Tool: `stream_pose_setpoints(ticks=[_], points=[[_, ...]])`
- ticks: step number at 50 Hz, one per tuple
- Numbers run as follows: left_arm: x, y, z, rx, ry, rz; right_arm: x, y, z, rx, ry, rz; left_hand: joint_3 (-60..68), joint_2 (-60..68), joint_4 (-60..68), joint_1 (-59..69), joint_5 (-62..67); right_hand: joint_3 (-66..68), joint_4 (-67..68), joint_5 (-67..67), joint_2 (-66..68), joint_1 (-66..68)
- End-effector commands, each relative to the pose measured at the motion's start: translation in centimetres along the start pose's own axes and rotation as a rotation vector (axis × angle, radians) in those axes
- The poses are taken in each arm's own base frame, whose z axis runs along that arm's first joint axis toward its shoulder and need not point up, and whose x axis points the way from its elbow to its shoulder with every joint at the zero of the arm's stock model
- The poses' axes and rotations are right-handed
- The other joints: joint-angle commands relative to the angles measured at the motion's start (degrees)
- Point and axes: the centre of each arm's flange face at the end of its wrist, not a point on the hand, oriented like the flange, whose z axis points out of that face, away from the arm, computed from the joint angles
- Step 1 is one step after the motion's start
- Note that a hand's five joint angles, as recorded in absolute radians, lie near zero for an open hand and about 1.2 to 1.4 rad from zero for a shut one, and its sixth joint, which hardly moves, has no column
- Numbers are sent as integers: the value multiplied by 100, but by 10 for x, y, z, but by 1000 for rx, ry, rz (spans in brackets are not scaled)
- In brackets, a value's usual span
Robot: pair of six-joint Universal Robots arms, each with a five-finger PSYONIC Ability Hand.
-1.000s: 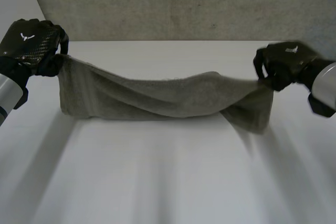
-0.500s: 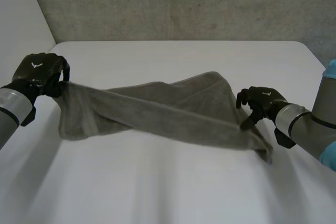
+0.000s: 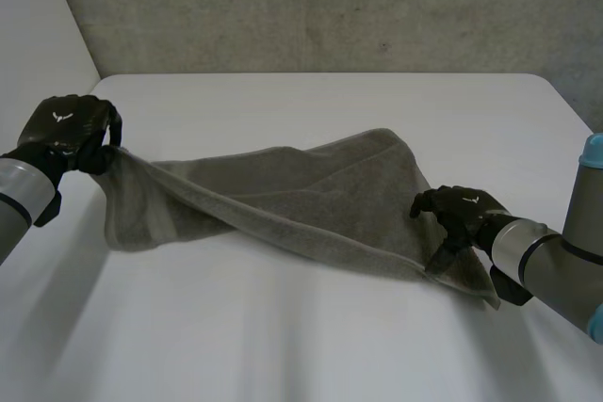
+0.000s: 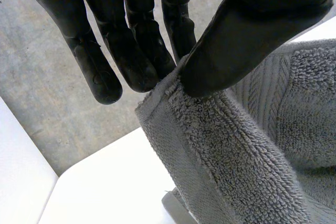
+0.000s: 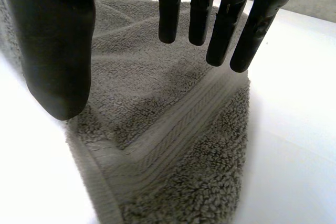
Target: Fold the towel.
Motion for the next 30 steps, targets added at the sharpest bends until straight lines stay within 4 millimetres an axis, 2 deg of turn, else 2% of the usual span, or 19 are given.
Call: stream_pose_setpoints(ticks=[1,4,14,23,30], points=[[4,3,-2,-9,12,-4,-2,-5,-10,15,-5,-5,375,393,256,705,484,-160,-149,68,-164,-137],[9,4,-3,-13,22,-6,-3,-4,-13,14,-8,-9,375,393,256,705,484,-93,-81,136,-97,-70],[14,8,-4,-26,37,-10,-10,17,-19,-51,-31,0,375,393,256,705,484,-59,-48,169,-63,-36],[12,13,2,-36,34,-12,-14,23,-21,-61,-38,-1,375,393,256,705,484,-42,-31,186,-47,-20],[7,13,6,-35,20,-11,-11,23,-15,-41,-39,-12,375,393,256,705,484,327,339,556,323,350]])
